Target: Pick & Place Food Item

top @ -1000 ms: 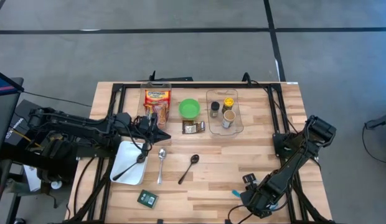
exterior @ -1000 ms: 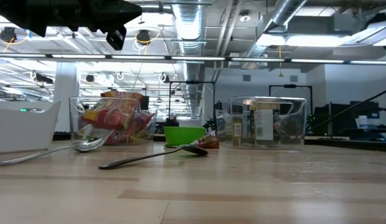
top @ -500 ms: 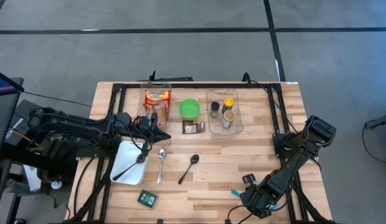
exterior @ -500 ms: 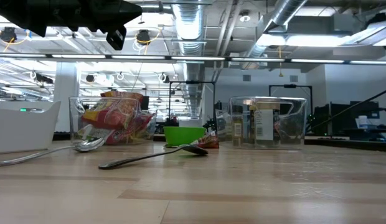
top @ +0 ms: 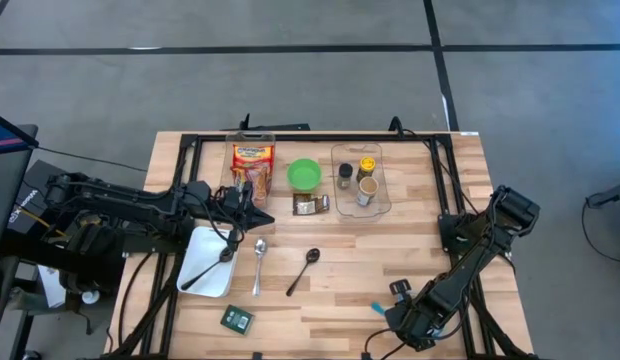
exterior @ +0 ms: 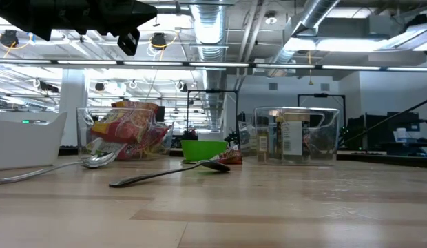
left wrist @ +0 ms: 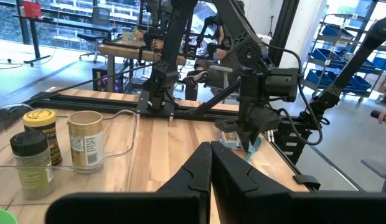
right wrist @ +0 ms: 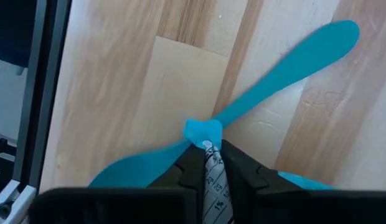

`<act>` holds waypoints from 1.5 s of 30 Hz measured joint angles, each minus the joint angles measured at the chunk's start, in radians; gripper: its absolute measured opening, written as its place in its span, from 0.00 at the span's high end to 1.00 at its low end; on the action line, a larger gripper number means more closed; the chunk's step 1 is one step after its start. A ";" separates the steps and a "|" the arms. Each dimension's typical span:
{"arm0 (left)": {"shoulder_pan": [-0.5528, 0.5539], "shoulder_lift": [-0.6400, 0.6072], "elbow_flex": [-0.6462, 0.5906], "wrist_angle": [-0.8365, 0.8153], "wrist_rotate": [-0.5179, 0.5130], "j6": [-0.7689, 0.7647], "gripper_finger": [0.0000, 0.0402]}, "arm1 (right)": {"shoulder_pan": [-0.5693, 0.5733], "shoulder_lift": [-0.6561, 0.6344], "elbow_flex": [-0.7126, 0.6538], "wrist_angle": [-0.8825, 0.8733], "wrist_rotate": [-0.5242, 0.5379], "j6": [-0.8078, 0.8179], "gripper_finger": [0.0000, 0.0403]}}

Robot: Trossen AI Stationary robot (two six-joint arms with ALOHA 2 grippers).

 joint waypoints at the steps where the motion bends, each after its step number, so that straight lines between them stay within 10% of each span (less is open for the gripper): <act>1: 0.000 0.000 0.000 0.000 0.000 0.000 1.00 | 0.000 0.000 0.008 -0.015 0.000 0.000 0.92; 28: 0.000 0.000 0.000 0.000 0.000 0.000 1.00 | -0.006 0.001 0.137 -0.176 0.092 0.000 0.98; 45: 0.000 0.000 0.000 0.000 0.000 0.000 1.00 | -0.025 0.000 0.138 -0.193 0.479 -0.036 0.98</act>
